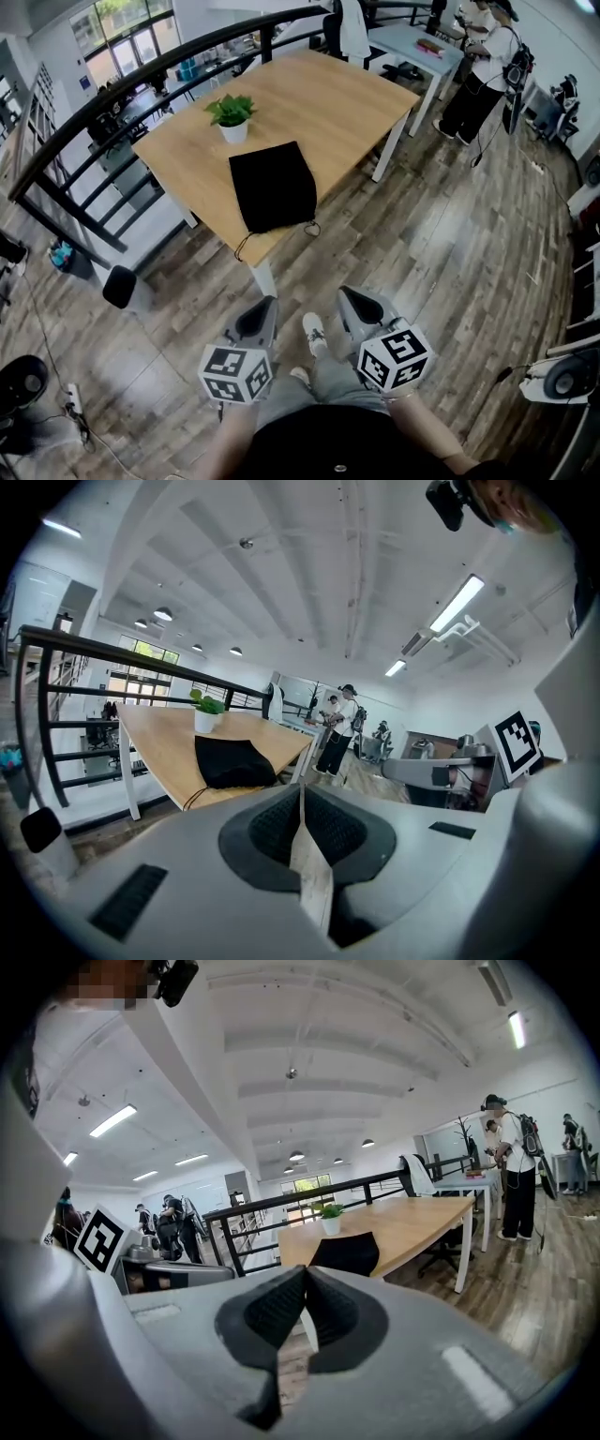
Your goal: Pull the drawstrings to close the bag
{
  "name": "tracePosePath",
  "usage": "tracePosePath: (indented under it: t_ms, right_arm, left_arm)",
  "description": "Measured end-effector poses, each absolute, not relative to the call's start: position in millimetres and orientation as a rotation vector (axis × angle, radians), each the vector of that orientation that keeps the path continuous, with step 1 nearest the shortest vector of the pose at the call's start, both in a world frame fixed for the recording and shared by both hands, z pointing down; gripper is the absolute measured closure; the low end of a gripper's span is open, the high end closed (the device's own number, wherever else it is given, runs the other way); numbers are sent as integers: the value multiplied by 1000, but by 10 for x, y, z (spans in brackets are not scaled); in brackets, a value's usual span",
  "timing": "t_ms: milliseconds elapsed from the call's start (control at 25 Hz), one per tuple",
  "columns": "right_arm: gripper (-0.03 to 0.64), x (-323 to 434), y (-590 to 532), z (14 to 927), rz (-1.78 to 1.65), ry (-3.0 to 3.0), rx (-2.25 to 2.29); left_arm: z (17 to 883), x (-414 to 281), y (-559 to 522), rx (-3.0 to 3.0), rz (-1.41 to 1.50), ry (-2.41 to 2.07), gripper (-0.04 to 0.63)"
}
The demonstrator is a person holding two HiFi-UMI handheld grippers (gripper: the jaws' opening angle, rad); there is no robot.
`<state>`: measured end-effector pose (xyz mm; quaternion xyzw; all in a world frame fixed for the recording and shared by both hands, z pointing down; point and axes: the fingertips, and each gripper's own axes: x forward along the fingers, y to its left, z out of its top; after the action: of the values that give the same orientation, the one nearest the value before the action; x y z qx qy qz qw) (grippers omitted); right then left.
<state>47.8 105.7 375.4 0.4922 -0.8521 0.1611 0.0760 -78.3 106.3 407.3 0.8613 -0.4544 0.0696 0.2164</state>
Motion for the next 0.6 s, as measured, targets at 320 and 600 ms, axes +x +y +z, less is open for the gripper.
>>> tracePosePath:
  t_ms: [320, 600]
  right_arm:
    - [617, 380, 367, 3851, 484, -2588, 1412]
    - [617, 434, -384, 3810, 460, -2631, 1340]
  left_arm:
    - [4174, -989, 534, 2325, 198, -1347, 571]
    - [4079, -932, -195, 2321, 184, -1410, 571]
